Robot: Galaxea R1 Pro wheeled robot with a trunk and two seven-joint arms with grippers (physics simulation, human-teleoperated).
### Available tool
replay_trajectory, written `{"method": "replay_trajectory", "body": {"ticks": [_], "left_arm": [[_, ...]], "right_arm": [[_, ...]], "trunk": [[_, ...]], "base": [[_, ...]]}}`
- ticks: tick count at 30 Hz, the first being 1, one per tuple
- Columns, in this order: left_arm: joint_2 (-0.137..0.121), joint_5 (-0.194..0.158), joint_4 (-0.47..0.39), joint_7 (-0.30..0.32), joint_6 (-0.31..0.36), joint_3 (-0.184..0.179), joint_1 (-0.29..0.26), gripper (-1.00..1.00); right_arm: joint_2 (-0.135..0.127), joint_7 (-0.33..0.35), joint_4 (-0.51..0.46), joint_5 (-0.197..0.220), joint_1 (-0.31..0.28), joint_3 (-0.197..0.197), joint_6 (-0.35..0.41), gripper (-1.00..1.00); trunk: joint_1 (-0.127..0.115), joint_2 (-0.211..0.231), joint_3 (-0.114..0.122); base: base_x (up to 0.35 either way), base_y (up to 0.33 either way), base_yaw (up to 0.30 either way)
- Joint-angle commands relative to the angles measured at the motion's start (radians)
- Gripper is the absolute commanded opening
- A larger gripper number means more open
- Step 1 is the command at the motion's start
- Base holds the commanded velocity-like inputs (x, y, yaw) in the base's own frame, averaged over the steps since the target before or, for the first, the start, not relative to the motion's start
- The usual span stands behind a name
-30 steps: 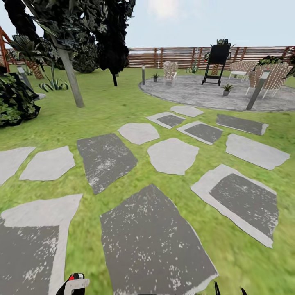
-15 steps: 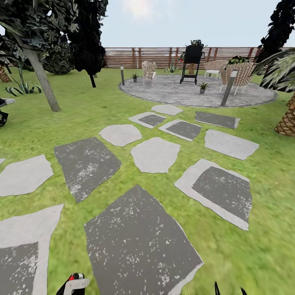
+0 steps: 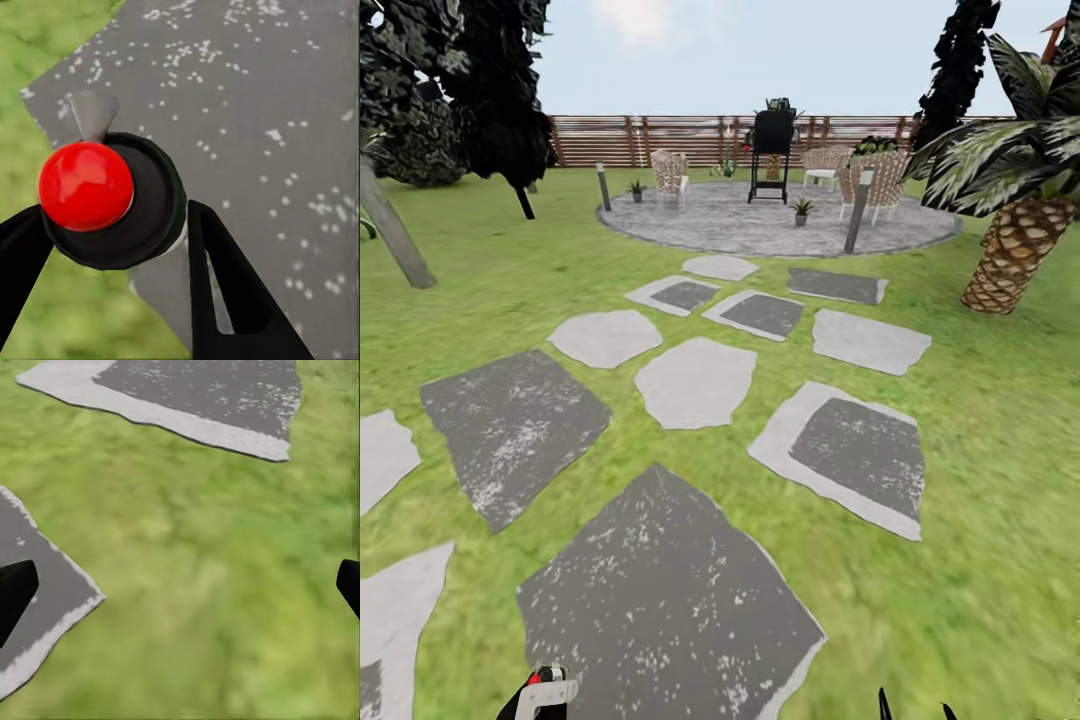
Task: Pick up the pesticide atomizer in the garden and spray insectifuge to fully cover both potted plants in the garden.
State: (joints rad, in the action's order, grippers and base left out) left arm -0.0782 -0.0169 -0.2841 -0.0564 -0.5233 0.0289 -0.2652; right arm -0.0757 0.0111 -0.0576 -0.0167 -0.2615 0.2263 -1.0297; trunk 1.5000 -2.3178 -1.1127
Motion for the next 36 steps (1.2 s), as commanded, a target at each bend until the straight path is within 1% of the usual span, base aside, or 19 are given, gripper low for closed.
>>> {"method": "replay_trajectory", "body": {"ticks": [1, 7, 14, 26, 32, 36], "left_arm": [[0.000, -0.002, 0.000, 0.000, -0.003, 0.001, 0.000, -1.00], [0.000, -0.002, 0.000, 0.000, -0.003, 0.001, 0.000, -1.00], [0.000, -0.003, -0.001, 0.000, -0.003, 0.001, 0.000, -1.00], [0.000, -0.003, 0.000, 0.000, -0.003, 0.002, 0.000, -1.00], [0.000, -0.003, -0.001, 0.000, -0.003, 0.001, 0.000, -1.00], [0.000, -0.003, 0.000, -0.001, -0.003, 0.002, 0.000, -1.00]], "right_arm": [[0.001, 0.001, 0.001, -0.002, -0.001, 0.004, -0.003, 1.00], [0.002, 0.002, 0.002, -0.003, -0.001, 0.003, -0.003, 1.00], [0.002, 0.003, 0.002, -0.004, -0.001, 0.002, -0.003, 1.00], [0.004, 0.003, 0.003, -0.005, -0.001, 0.002, -0.004, 1.00], [0.016, 0.003, 0.003, -0.006, -0.001, 0.002, -0.004, 1.00], [0.017, 0.003, 0.003, -0.006, -0.001, 0.002, -0.003, 1.00]], "trunk": [[0.000, 0.000, -0.001], [0.000, 0.000, 0.002], [0.000, 0.000, 0.012], [0.000, 0.000, 0.031], [0.000, 0.000, 0.040], [0.000, 0.000, 0.046]], "base": [[0.310, 0.000, -0.300], [0.331, 0.000, -0.255], [0.339, 0.000, -0.107], [0.339, 0.000, -0.013], [0.339, 0.000, 0.000], [0.339, 0.000, 0.000]]}}
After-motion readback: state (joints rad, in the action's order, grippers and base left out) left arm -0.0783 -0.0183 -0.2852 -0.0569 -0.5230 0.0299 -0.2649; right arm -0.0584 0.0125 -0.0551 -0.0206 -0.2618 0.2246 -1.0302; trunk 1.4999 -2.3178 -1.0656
